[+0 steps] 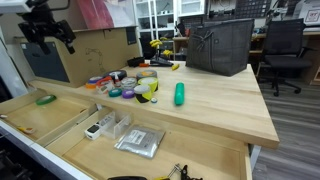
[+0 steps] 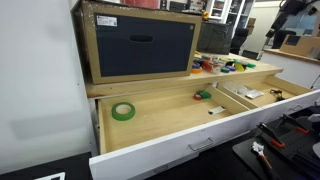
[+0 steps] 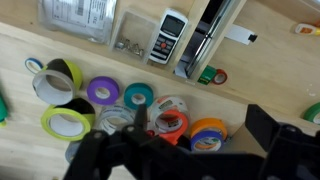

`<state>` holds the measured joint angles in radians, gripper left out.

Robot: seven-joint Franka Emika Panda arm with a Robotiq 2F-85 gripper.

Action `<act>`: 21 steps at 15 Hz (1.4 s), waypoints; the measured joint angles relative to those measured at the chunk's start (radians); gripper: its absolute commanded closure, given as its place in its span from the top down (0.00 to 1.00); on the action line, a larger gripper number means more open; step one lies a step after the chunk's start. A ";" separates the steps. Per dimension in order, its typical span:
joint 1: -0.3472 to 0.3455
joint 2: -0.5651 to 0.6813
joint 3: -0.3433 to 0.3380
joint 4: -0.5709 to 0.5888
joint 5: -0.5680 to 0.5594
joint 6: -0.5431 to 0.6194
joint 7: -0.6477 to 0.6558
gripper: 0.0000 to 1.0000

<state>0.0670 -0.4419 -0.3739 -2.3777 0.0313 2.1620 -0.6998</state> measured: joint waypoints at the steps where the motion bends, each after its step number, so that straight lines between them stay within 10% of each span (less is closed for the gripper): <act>1: 0.013 0.057 0.006 0.053 0.022 -0.001 -0.014 1.00; 12: -0.032 0.606 0.255 0.677 0.137 -0.183 -0.092 1.00; 21: -0.023 0.728 0.427 1.081 -0.016 -0.588 -0.042 1.00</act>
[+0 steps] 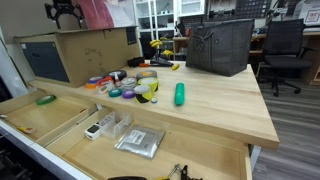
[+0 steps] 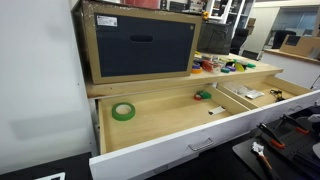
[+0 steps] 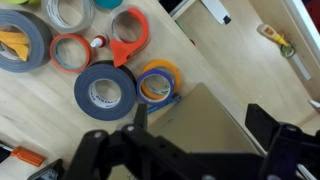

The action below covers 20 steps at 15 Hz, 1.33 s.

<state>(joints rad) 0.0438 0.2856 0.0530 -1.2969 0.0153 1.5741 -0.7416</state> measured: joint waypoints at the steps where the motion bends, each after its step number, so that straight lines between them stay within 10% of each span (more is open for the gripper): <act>1: 0.011 0.000 0.013 0.024 -0.045 -0.048 -0.002 1.00; 6: 0.076 0.014 0.049 0.093 -0.215 -0.164 -0.048 1.00; 20: 0.077 0.034 0.050 0.127 -0.219 -0.166 -0.059 1.00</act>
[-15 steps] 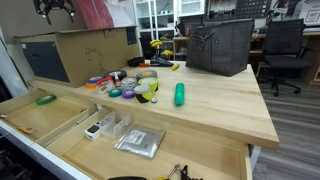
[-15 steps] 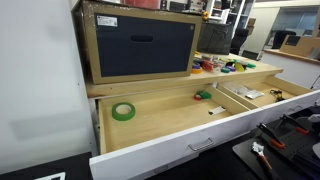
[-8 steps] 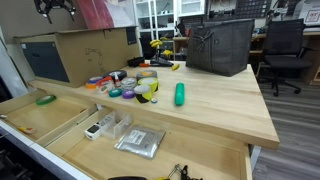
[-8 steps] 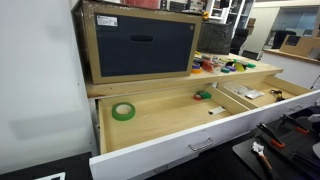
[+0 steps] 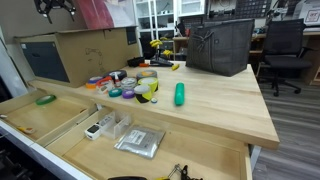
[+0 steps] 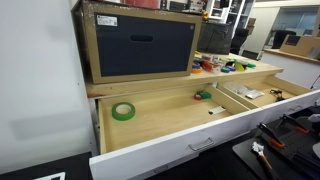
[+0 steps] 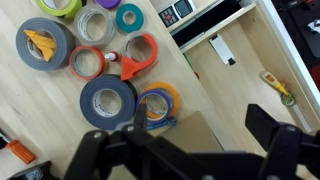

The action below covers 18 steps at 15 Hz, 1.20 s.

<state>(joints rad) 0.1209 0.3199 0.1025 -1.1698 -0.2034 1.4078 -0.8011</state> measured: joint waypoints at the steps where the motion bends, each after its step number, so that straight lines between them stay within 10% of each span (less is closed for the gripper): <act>1: 0.000 0.000 0.000 0.000 0.000 0.000 0.000 1.00; 11: 0.002 0.000 0.000 -0.003 -0.003 0.008 0.016 1.00; 18: 0.063 -0.015 0.014 -0.166 -0.003 0.268 0.315 1.00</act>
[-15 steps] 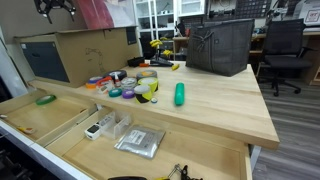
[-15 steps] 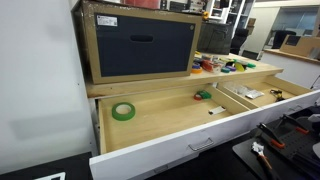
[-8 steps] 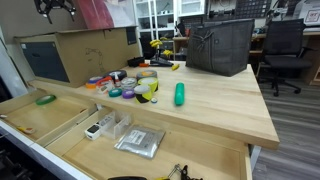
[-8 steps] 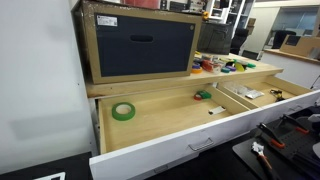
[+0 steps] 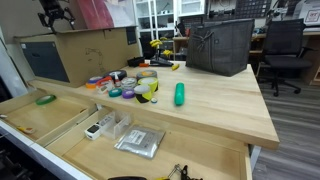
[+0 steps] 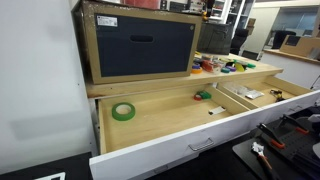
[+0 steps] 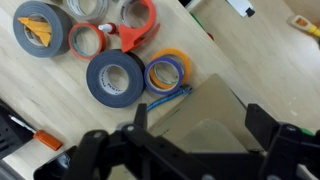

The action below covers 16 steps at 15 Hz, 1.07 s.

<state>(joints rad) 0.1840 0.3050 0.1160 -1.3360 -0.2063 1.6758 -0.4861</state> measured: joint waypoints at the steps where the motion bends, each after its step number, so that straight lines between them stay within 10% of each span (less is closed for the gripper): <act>1: 0.013 -0.007 0.007 -0.046 0.002 0.048 0.058 1.00; 16: 0.062 -0.436 0.134 -0.719 0.100 0.300 0.720 1.00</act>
<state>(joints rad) 0.2455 -0.1311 0.2498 -2.0545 -0.1062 1.9759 0.2336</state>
